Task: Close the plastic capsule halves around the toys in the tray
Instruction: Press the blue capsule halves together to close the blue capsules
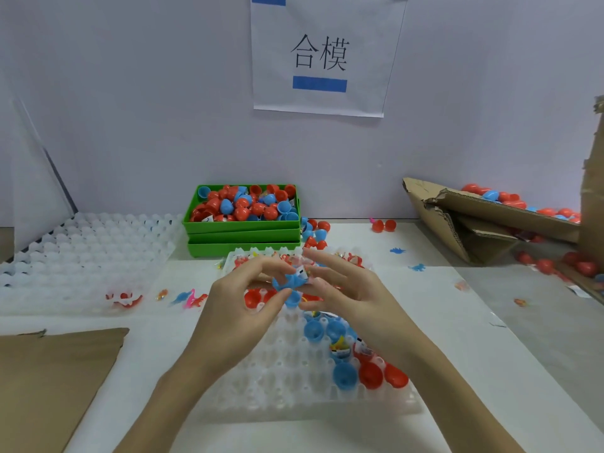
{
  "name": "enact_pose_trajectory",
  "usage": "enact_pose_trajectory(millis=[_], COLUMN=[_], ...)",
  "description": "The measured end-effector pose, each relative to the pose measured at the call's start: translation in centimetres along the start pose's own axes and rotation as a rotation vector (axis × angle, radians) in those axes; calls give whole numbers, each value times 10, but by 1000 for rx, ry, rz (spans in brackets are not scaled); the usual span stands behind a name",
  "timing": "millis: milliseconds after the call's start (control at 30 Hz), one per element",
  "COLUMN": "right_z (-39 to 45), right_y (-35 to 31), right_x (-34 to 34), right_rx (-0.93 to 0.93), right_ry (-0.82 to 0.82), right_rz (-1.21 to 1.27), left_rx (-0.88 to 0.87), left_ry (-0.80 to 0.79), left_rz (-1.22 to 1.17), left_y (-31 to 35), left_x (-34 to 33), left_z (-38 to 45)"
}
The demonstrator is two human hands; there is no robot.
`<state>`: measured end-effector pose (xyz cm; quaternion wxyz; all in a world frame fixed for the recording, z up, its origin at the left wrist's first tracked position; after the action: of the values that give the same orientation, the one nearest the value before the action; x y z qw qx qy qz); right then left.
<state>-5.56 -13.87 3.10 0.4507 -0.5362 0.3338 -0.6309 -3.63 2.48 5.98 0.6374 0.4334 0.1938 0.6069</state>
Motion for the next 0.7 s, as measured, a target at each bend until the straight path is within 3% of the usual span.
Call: enact_pose_trajectory(millis=[167, 300, 500, 700], right_z=[-1, -4, -4, 0], right_y=[-8, -15, -15, -5], right_x=[15, 19, 13, 6], right_rx=[128, 224, 208, 40], right_ry=[212, 298, 248, 81], right_rz=[-145, -236, -168, 20], left_rx=[33, 158, 248, 271], left_ry=[-15, 26, 134, 51], left_rz=[-65, -278, -450, -488], left_y=[-3, -15, -25, -24], left_x=[-1, -2, 3, -6], left_z=[-1, -1, -2, -2])
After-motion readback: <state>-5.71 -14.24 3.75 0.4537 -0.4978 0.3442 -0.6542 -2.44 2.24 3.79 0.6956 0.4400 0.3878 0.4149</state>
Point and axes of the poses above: each hand's wrist, its own z-axis towards the middle knuckle, its own x-axis out of the back of the hand, y = z × x, the point moved 9 cm from there along z, towards the middle knuckle, and after that the axes turned 12 degrees about -z, right-handed, at the moved point
